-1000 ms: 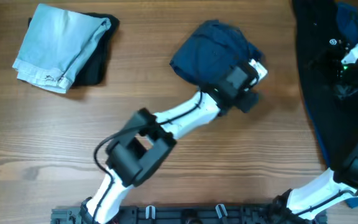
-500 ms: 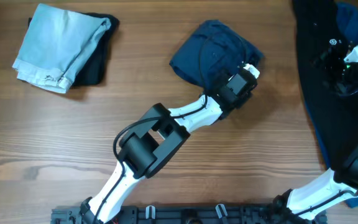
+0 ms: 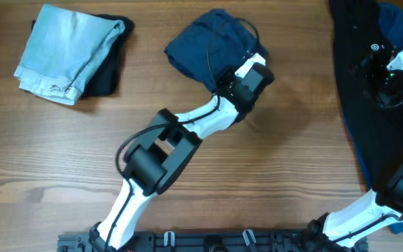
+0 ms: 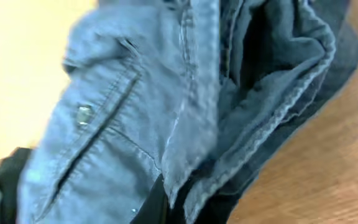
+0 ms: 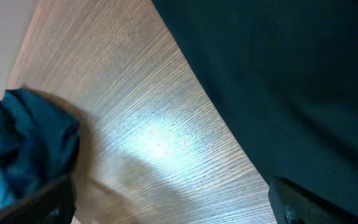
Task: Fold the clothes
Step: 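Carry the folded shorts leftward with the left gripper onto the grey stack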
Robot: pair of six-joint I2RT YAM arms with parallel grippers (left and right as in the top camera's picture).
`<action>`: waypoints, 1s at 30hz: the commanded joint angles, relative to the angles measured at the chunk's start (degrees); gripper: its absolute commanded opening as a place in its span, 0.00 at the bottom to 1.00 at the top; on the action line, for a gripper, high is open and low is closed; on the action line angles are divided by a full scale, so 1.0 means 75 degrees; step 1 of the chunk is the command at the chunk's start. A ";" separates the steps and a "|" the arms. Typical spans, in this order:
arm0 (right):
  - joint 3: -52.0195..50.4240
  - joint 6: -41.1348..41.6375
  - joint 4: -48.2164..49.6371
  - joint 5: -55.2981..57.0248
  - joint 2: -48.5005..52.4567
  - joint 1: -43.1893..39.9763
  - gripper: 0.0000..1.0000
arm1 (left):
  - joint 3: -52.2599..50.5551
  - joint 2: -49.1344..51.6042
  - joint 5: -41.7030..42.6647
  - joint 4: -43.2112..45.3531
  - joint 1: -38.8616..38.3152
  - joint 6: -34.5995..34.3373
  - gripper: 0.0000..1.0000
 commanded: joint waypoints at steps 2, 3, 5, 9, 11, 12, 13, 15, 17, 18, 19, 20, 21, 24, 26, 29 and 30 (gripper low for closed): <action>-0.0003 -0.0015 0.0017 -0.0187 0.0035 0.0026 0.99 | 0.0052 -0.1818 -0.0291 0.0085 0.0831 0.0627 0.04; -0.0003 -0.0015 0.0017 -0.0184 0.0035 0.0026 1.00 | 0.0052 -0.1999 -0.0233 0.0087 0.0950 0.0781 0.04; -0.0003 -0.0015 0.0020 -0.0184 0.0035 0.0026 0.99 | 0.0052 -0.2465 0.0125 0.0085 0.1314 0.1341 0.04; -0.0003 -0.0003 0.0023 -0.0187 0.0035 0.0026 0.99 | 0.0052 -0.3045 0.0629 0.0090 0.2028 0.2317 0.04; -0.0003 0.0000 0.0020 -0.0189 0.0035 0.0026 1.00 | 0.0052 -0.3209 0.0898 0.0090 0.2346 0.3209 0.04; -0.0003 0.0000 0.0020 -0.0213 0.0035 0.0026 1.00 | 0.0052 -0.3287 0.0941 0.0093 0.2570 0.4045 0.04; -0.0003 0.0003 0.0017 -0.0216 0.0035 0.0026 1.00 | 0.0052 -0.3311 0.0938 0.0096 0.2699 0.4622 0.04; -0.0003 0.0000 0.0020 -0.0277 0.0035 0.0050 1.00 | 0.0052 -0.3395 0.0935 0.0172 0.3037 0.5549 0.04; -0.0003 0.0000 0.0017 -0.0303 0.0035 0.0099 1.00 | 0.0052 -0.3515 0.0965 0.0431 0.3453 0.6100 0.04; -0.0003 0.0000 0.0017 -0.0300 0.0035 0.0146 1.00 | 0.0052 -0.3596 0.1125 0.0583 0.3716 0.6388 0.04; -0.0003 0.0003 0.0017 -0.0300 0.0035 0.0181 1.00 | 0.0052 -0.3652 0.1390 0.0673 0.3914 0.6621 0.04; -0.0003 -0.0003 0.0017 -0.0303 0.0035 0.0216 1.00 | 0.0052 -0.3710 0.1859 0.0708 0.4156 0.6968 0.04; -0.0003 -0.0003 0.0017 -0.0300 0.0035 0.0259 1.00 | 0.0052 -0.3748 0.2366 0.0729 0.4395 0.7309 0.04; -0.0003 0.0000 -0.0009 -0.0300 0.0035 0.0373 1.00 | 0.0052 -0.3756 0.3873 0.0933 0.5234 0.7804 0.04; -0.0003 0.0000 -0.0055 -0.0297 0.0035 0.0481 0.99 | 0.0052 -0.3745 0.4855 0.0927 0.5931 0.7804 0.04; -0.0003 0.0073 -0.0058 -0.0297 0.0035 0.0691 0.99 | 0.0052 -0.3663 0.6438 0.0889 0.6878 0.7801 0.04; -0.0003 0.0157 -0.0055 -0.0294 0.0035 0.0790 1.00 | 0.0052 -0.3611 0.6924 0.0892 0.7122 0.7799 0.04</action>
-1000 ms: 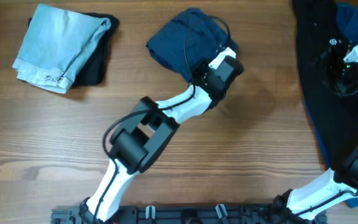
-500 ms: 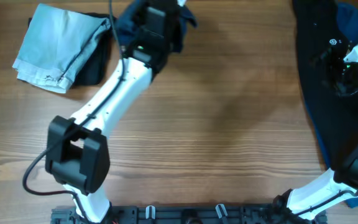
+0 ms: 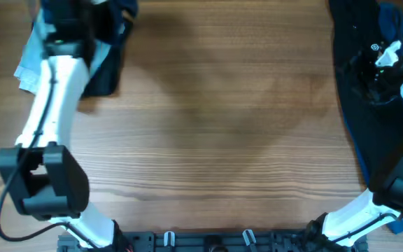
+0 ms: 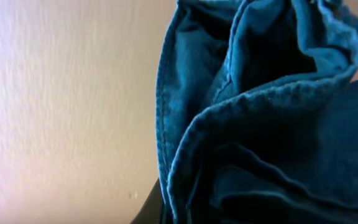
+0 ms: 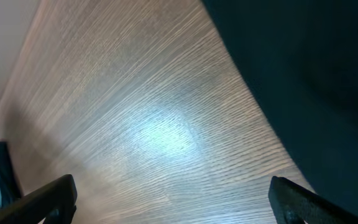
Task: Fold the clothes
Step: 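Carry the folded shorts leftward with the left gripper onto the grey stack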
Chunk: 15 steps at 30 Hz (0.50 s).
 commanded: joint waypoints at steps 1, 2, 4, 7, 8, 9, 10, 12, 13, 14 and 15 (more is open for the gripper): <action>-0.0003 0.0181 0.0012 -0.0125 0.0035 0.0332 1.00 | 0.0070 -0.0102 0.2655 0.0105 0.1026 0.0221 0.04; -0.0003 0.0172 0.0041 -0.0122 0.0035 0.0472 0.99 | 0.0070 0.0006 0.3144 0.0117 0.1221 0.0224 0.04; -0.0003 0.0178 0.0076 -0.0122 0.0035 0.0638 0.99 | 0.0070 0.0230 0.3491 0.0227 0.1431 0.0221 0.04; -0.0003 0.0201 0.0096 -0.0125 0.0035 0.0833 1.00 | 0.0070 0.0694 0.3558 0.0504 0.1472 0.0221 0.04; -0.0003 0.0192 0.0102 -0.0125 0.0035 0.0871 1.00 | 0.0070 0.0848 0.3646 0.0632 0.1472 0.0221 0.04; -0.0003 0.0181 0.0108 -0.0122 0.0035 0.0889 1.00 | 0.0070 0.0988 0.3727 0.0781 0.1472 0.0166 0.04; -0.0003 0.0178 0.0125 -0.0125 0.0035 0.0889 1.00 | 0.0070 0.1107 0.3783 0.0918 0.1472 0.0163 0.04; -0.0003 0.0178 0.0163 -0.0122 0.0035 0.0889 0.99 | 0.0070 0.1306 0.3800 0.1192 0.1472 0.0137 0.04; -0.0003 0.0181 0.0172 -0.0125 0.0035 0.0889 0.99 | 0.0070 0.1317 0.3800 0.1320 0.1486 0.0137 0.04; -0.0003 0.0178 0.0187 -0.0125 0.0035 0.0889 0.99 | 0.0070 0.1329 0.3803 0.1510 0.1504 0.0134 0.04; -0.0003 0.0181 0.0201 -0.0125 0.0035 0.0889 1.00 | 0.0070 0.1332 0.3803 0.1719 0.1515 0.0131 0.04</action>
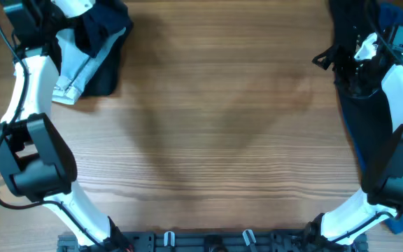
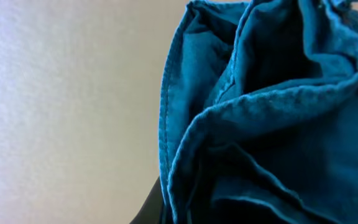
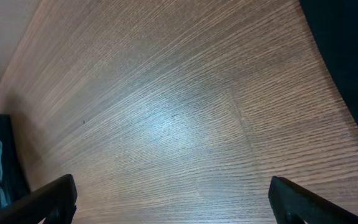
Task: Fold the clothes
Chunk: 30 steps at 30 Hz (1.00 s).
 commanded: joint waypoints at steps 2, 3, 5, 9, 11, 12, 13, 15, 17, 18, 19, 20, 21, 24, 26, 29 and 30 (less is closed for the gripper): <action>-0.0003 0.0050 0.0096 -0.0122 0.0035 0.0026 1.00 | 0.0082 -0.0023 0.0268 0.1343 0.0050 -0.0548 0.04; -0.0003 0.0050 0.0093 -0.0122 0.0035 0.0026 1.00 | 0.0082 -0.0023 0.0268 0.1527 0.0050 -0.0729 0.04; -0.0003 0.0050 0.0079 -0.0122 0.0035 0.0026 0.99 | 0.0082 0.0006 0.0326 0.1562 0.0050 -0.0804 0.04; -0.0003 0.0032 0.0064 -0.0122 0.0035 0.0026 0.99 | 0.0082 0.0294 0.0321 0.1323 0.0152 -0.0804 0.07; -0.0003 0.0023 0.0038 -0.0122 0.0035 0.0026 0.99 | 0.0082 0.0382 0.0318 0.0889 0.0286 -0.0804 0.07; -0.0003 0.0029 0.0038 -0.0122 0.0035 0.0026 0.99 | 0.0082 0.0399 0.0321 0.0650 0.0364 -0.0804 0.08; -0.0003 0.0032 0.0041 -0.0122 0.0035 0.0026 1.00 | 0.0082 0.0399 0.0318 0.0338 0.0475 -0.0804 0.08; -0.0003 0.0032 0.0041 -0.0122 0.0035 0.0026 0.99 | 0.0082 0.0399 0.0242 -0.0236 0.0702 -0.0804 0.11; -0.0003 0.0032 0.0064 -0.0122 0.0035 0.0026 0.99 | 0.0082 0.0396 0.0204 -0.0708 0.0857 -0.0804 0.11; -0.0003 0.0035 0.0073 -0.0122 0.0035 0.0026 0.99 | 0.0082 0.0396 0.0204 -0.0935 0.0935 -0.0804 0.11; -0.0003 0.0035 0.0082 -0.0122 0.0035 0.0026 0.99 | 0.0082 0.0396 0.0207 -0.1139 0.1017 -0.0804 0.10; -0.0003 0.0035 0.0087 -0.0122 0.0035 0.0026 1.00 | 0.0082 0.0393 0.0204 -0.1230 0.1084 -0.0804 0.08; -0.0003 0.0044 0.0093 -0.0122 0.0035 0.0026 0.99 | 0.0082 0.0388 0.0204 -0.1247 0.1131 -0.0804 0.05; -0.0003 0.0058 0.0096 -0.0125 0.0035 0.0026 1.00 | 0.0082 0.0201 0.0210 -0.1341 0.1177 -0.0804 0.04; -0.0003 0.0058 0.0093 -0.0125 0.0035 0.0026 1.00 | 0.0082 0.0012 0.0207 -0.1737 0.1166 -0.0801 0.04; -0.0003 0.0058 0.0096 -0.0125 0.0035 0.0026 1.00 | 0.0082 -0.0166 0.0201 -0.2594 0.1172 -0.0801 0.04; -0.0003 0.0058 0.0099 -0.0125 0.0035 0.0026 0.99 | 0.0082 -0.0175 0.0169 -0.2690 0.1189 -0.0801 0.04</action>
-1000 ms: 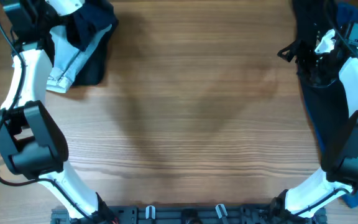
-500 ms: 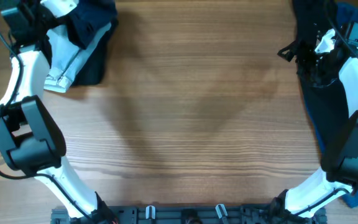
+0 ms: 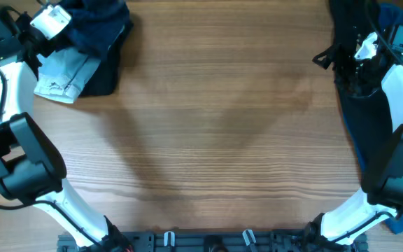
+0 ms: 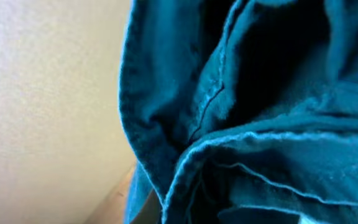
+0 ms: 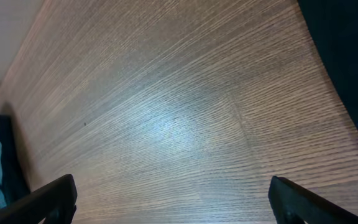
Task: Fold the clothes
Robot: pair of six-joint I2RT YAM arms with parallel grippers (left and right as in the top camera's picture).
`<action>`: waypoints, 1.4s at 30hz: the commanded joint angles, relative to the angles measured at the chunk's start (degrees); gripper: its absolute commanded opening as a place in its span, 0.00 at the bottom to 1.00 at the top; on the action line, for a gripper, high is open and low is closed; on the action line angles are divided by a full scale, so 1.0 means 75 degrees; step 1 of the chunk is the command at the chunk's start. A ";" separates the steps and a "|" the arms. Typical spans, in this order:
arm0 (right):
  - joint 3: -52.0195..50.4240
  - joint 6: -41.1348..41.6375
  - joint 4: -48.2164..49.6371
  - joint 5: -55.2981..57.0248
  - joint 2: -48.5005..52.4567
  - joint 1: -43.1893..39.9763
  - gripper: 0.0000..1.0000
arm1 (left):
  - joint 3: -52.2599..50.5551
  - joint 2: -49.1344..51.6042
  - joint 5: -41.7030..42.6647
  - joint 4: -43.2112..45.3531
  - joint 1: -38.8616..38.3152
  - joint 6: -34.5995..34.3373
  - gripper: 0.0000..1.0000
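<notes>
A crumpled dark blue garment (image 3: 98, 17) lies at the table's far left corner, on a stack of folded light blue jeans (image 3: 60, 73) and a black garment (image 3: 108, 73). My left gripper (image 3: 66, 26) is at its left edge. Blue cloth (image 4: 247, 118) fills the left wrist view and hides the fingers; the gripper appears shut on it. My right gripper (image 5: 179, 208) stands open over bare wood, nothing between its fingertips (image 5: 48, 202). In the overhead view the right gripper (image 3: 325, 57) is at the left edge of a dark garment pile (image 3: 359, 98).
The wooden table (image 3: 215, 133) spreads between the two arms. A bright blue cloth (image 3: 396, 15) shows at the far right corner behind the dark pile. The arm mounts run along the front edge (image 3: 208, 241).
My left gripper has shifted a little left and toward the front at the far left corner, and the dark blue garment now rests lower on the stack. The right arm has not moved.
The dark blue garment was at the table's far middle with my left gripper on it. Then the left arm had carried it to the stack at the far left. My right gripper went from over the dark pile to its left edge, open.
</notes>
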 commanded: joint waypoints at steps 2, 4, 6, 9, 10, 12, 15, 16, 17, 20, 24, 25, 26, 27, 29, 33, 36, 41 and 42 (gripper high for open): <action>-0.0003 0.0055 0.0029 -0.0125 0.0035 0.0026 0.99 | 0.0061 -0.0437 -0.0157 -0.0280 0.0134 -0.0064 0.04; -0.0003 0.0052 0.0029 -0.0184 0.0035 0.0026 1.00 | 0.0061 -0.0539 -0.0154 -0.0256 0.0108 -0.0064 0.04; -0.0003 0.0052 0.0029 -0.0195 0.0035 0.0026 1.00 | 0.0061 -0.0662 -0.0157 -0.0399 0.0061 -0.0067 0.04; -0.0003 0.0052 0.0044 -0.0236 0.0035 0.0026 1.00 | 0.0061 -0.0699 -0.0163 -0.1641 0.0079 -0.0067 0.19; -0.0003 0.0047 0.0076 -0.0233 0.0035 0.0026 1.00 | 0.0061 -0.0699 -0.0157 -0.2355 0.0079 -0.0067 0.56; -0.0003 0.0055 0.0195 -0.0239 0.0035 0.0026 0.99 | 0.0061 -0.0699 -0.0102 -0.3538 0.0061 -0.0073 1.00; -0.0003 0.0058 0.0358 -0.0236 0.0035 0.0026 0.99 | 0.0061 -0.0699 0.0111 -0.4535 0.0012 -0.0985 1.00; -0.0003 0.0061 0.0379 -0.0236 0.0035 0.0026 0.99 | 0.0061 -0.0699 0.0189 -0.4602 -0.0012 -0.1749 1.00; -0.0003 0.0055 0.0379 -0.0236 0.0035 0.0026 1.00 | 0.0061 -0.0699 0.0353 -0.4639 -0.0032 -0.2844 1.00; -0.0003 0.0050 0.0364 -0.0236 0.0035 0.0026 0.99 | 0.0061 -0.0758 0.1099 -0.5074 -0.0038 -0.4843 1.00; -0.0003 0.0026 0.0370 -0.0230 0.0035 0.0026 1.00 | 0.0061 -0.0941 0.3089 -0.6764 -0.0044 -0.6408 1.00; -0.0003 0.0023 0.0373 -0.0227 0.0035 0.0026 1.00 | 0.0061 -0.0956 0.3445 -0.7128 -0.0079 -0.6347 1.00; -0.0003 0.0026 0.0382 -0.0227 0.0035 0.0026 1.00 | 0.0061 -0.0956 0.3687 -0.7533 -0.0149 -0.6053 1.00; -0.0003 0.0020 0.0396 -0.0219 0.0038 0.0026 0.99 | 0.0061 -0.0956 0.3742 -0.8119 -0.0306 -0.5689 1.00; -0.0003 -0.0178 0.0382 -0.0175 0.0038 0.0026 1.00 | 0.0061 -0.0970 0.3497 -0.8877 -0.0714 -0.5144 1.00; -0.0003 -0.0379 0.0321 -0.0140 0.0038 0.0026 0.99 | 0.0874 -0.1221 0.3882 -0.8518 -0.1075 -0.5960 1.00; -0.0003 -0.0367 0.0280 -0.0149 0.0038 0.0026 0.99 | 0.2390 -0.1274 0.3835 -0.8501 -0.0959 -0.6566 1.00; -0.0006 -0.0376 0.0172 -0.0149 0.0038 0.0280 0.99 | 0.3162 -0.1087 0.1632 -0.6598 -0.0860 -0.7638 1.00; -0.0006 -0.0373 0.0192 -0.0146 0.0038 0.0370 1.00 | 0.3159 -0.0973 0.1623 -0.6420 -0.0930 -0.7606 1.00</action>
